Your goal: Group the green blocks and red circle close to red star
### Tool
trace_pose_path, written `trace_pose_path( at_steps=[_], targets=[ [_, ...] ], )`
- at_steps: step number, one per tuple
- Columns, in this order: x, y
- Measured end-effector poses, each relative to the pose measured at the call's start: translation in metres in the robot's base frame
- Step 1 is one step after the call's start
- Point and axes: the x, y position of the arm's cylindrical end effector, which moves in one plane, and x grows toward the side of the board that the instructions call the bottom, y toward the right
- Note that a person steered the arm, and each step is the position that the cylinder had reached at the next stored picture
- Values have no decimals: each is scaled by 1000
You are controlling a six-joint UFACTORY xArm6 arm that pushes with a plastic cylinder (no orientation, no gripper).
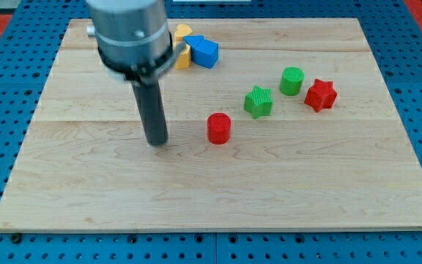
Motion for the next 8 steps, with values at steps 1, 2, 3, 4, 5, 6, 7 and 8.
trace_pose_path(
  at_steps=[1, 2, 3, 4, 5, 6, 7, 8],
  targets=[
    [-32, 33],
    [-62, 84],
    [-67, 91],
    [-6, 74],
    [15, 109],
    [-44, 133],
    [-64, 171],
    [-50, 153]
  ],
)
